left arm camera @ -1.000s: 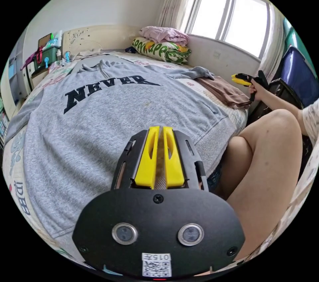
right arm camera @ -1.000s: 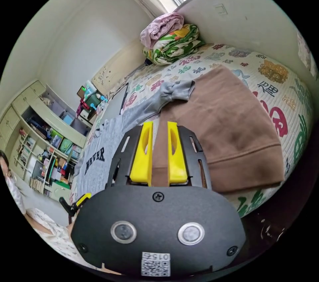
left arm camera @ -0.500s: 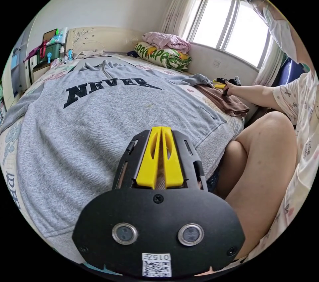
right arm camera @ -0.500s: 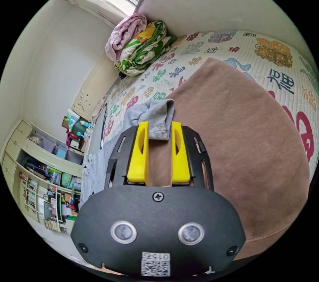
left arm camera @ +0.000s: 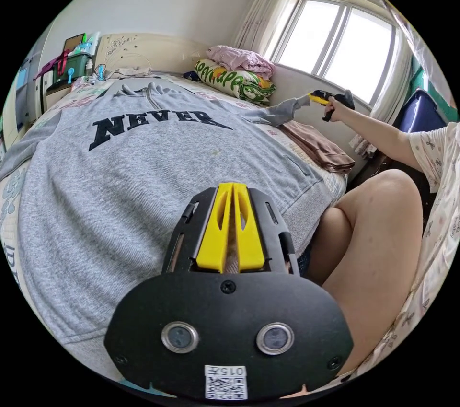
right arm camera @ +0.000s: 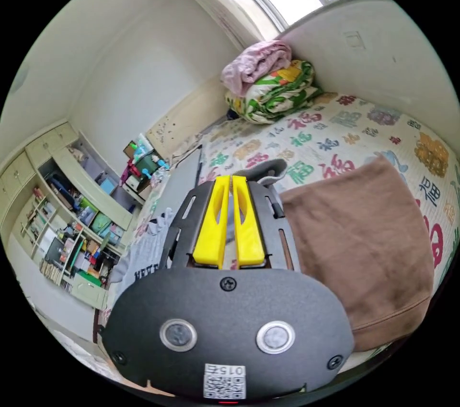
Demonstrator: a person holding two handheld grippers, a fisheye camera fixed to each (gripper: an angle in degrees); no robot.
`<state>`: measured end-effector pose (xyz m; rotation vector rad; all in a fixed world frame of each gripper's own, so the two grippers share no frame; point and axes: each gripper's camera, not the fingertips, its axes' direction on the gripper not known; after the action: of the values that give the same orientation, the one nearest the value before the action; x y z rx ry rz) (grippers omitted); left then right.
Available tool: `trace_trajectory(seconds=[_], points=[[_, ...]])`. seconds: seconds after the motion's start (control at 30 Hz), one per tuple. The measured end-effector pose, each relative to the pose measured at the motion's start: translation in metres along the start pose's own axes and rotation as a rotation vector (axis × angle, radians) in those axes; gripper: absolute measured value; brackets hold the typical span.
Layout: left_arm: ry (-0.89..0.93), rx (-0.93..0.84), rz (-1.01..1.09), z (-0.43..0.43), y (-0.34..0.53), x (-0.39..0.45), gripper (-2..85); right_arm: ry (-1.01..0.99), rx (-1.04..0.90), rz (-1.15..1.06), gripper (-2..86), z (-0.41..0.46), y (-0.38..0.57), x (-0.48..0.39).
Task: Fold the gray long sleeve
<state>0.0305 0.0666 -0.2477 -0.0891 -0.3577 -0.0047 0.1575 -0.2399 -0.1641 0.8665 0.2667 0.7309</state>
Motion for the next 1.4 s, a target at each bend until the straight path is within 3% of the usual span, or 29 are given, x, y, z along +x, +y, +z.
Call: trace_trajectory(seconds=[0.2, 0.27, 0.33, 0.53, 0.67, 0.8, 1.03, 1.13, 1.3, 1.4], points=[[0.217, -0.044, -0.234, -0.019, -0.057, -0.037, 0.5, -0.309, -0.064, 0.072, 0.1, 0.025, 0.134, -0.082], [0.323, 0.127, -0.325, -0.041, -0.063, -0.046, 2.0, -0.372, -0.140, 0.044, 0.0, 0.045, 0.196, -0.098], [0.327, 0.247, -0.378, -0.066, -0.075, -0.042, 5.0, -0.335, -0.334, -0.110, 0.0, 0.084, 0.283, -0.125], [0.408, 0.175, -0.498, -0.072, -0.093, -0.041, 9.1, -0.206, -0.634, -0.640, -0.3, 0.133, 0.467, -0.177], [0.395, 0.176, -0.537, -0.075, -0.103, -0.036, 9.5, -0.164, -0.705, -0.783, -0.6, 0.148, 0.546, -0.152], [0.356, 0.159, -0.539, -0.078, -0.141, -0.034, 10.3, -0.292, -0.843, -0.869, -0.8, 0.160, 0.608, -0.103], [0.110, 0.098, -0.412, -0.063, -0.224, -0.020, 10.6, -0.065, -0.681, -0.810, 4.4, 0.187, 0.640, 0.016], [0.026, 0.036, -0.381, -0.033, -0.255, -0.016, 11.2, -0.091, -0.649, -0.760, 9.0, 0.202, 0.651, 0.054], [0.065, -0.152, -0.329, 0.021, -0.284, -0.005, 11.6, -0.129, -0.585, -0.817, 11.0, 0.218, 0.676, 0.085], [0.057, -0.178, -0.306, 0.028, -0.289, -0.001, 10.0, -0.135, -0.598, -0.884, 12.7, 0.235, 0.695, 0.096]])
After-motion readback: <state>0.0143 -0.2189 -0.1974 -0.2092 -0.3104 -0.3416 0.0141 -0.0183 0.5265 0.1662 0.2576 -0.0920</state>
